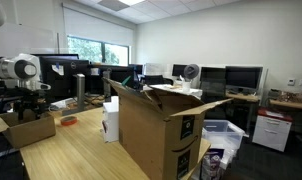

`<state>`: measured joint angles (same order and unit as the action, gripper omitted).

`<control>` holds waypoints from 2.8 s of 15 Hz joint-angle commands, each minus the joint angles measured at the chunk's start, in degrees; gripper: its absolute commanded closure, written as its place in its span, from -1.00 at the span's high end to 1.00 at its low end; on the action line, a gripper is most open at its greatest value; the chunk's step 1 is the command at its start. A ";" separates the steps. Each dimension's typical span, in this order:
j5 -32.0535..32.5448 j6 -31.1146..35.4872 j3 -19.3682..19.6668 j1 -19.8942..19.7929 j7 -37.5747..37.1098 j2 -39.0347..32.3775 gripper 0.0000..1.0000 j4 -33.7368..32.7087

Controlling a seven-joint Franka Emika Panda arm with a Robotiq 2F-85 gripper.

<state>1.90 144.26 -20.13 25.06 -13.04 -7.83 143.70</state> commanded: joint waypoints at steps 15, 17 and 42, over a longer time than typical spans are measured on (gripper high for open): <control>2.03 8.46 1.47 -0.57 -3.22 0.54 1.00 4.40; 2.61 9.10 1.60 -0.52 -3.69 0.24 1.00 4.37; 5.28 13.53 2.18 0.52 -7.65 -2.13 1.00 5.55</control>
<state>5.66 155.28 -18.41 25.00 -18.50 -9.57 148.05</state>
